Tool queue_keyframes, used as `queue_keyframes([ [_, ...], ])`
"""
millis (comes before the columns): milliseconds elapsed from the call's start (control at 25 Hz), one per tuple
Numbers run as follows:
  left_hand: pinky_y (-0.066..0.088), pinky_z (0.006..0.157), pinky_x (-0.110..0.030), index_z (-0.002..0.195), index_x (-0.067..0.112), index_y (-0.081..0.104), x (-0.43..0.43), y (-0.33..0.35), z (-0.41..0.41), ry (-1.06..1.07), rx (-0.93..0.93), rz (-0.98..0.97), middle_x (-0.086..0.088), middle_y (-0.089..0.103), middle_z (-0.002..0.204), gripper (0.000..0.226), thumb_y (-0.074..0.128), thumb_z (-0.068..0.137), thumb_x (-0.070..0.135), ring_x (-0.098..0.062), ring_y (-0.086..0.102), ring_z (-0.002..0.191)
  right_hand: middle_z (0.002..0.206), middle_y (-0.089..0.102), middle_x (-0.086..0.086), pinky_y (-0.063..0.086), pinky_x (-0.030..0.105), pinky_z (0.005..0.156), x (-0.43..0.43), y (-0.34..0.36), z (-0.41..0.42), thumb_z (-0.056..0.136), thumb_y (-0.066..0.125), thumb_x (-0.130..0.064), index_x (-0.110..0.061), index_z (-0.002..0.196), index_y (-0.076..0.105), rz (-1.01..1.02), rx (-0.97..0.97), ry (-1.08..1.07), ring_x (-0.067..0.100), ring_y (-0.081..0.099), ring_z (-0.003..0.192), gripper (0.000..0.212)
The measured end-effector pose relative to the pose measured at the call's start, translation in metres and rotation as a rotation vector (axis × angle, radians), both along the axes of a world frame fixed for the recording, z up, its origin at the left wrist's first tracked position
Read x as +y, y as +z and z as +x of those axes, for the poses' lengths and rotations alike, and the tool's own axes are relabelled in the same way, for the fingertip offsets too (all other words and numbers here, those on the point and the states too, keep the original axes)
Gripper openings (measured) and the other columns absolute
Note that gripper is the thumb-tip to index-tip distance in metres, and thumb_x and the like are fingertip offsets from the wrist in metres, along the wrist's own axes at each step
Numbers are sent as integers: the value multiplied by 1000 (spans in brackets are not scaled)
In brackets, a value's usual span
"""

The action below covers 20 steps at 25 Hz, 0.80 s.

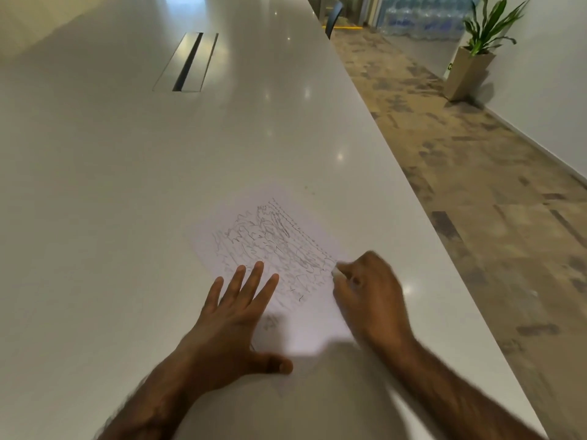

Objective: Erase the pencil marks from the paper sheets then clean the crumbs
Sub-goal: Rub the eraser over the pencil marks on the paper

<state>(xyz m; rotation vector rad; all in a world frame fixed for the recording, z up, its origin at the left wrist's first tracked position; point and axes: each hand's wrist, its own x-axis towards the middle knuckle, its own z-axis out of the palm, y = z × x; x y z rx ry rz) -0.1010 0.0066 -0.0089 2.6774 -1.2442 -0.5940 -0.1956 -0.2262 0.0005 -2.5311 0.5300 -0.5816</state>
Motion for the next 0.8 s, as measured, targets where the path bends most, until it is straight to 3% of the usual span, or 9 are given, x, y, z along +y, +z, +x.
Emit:
queue_keyframes([
  [120,-25,122,-44,147,47,-39,0,0,2,-2,3,-3,15,-53,153,132,43,63,105,-12,-50,142,72,43,-6,35,30,60,7,-5,-10,93,67,-20,-26,67,42,-47,23,137,13,44,69,37],
  [280,-25,122,-44,150,42,-38,0,2,2,-7,3,6,14,-52,153,133,43,64,104,-13,-49,143,71,46,-3,37,27,57,-21,5,18,95,68,-15,-16,61,48,37,19,-114,13,47,68,40],
  [360,-25,122,-45,147,43,-41,-1,2,0,-4,13,18,14,-54,152,133,43,64,104,-13,-50,142,72,47,-2,40,33,61,-5,-1,9,95,67,-15,-15,63,53,-17,28,-37,16,48,70,35],
  [440,-25,122,-46,143,47,-44,-2,1,1,-4,11,25,15,-56,150,131,42,63,105,-12,-51,141,69,43,-3,38,33,60,10,-8,-6,93,65,-16,-21,64,42,-107,42,117,17,44,68,38],
  [520,-24,123,-45,145,46,-42,0,-1,3,-13,6,3,15,-54,152,131,39,62,107,-12,-49,142,68,43,-1,39,33,59,-8,-3,6,94,65,-14,-22,64,35,-124,38,83,18,45,65,44],
  [640,-25,122,-44,149,44,-39,2,-1,3,-23,1,-1,15,-53,153,132,33,60,110,-11,-49,142,72,50,4,45,37,64,-26,9,29,94,66,-10,-8,62,54,-42,24,-86,21,51,70,34],
  [720,-26,121,-44,147,45,-41,1,-1,1,-12,4,4,16,-55,152,132,32,59,110,-10,-51,141,73,51,2,44,37,66,-6,5,22,92,68,-12,-9,67,63,-52,10,-44,18,50,71,25],
  [800,-27,121,-44,145,47,-42,-1,-1,2,-4,6,3,16,-55,151,131,36,60,109,-10,-51,141,72,49,-1,46,37,64,16,-2,5,92,66,-17,-14,67,61,-114,67,89,16,48,69,26],
])
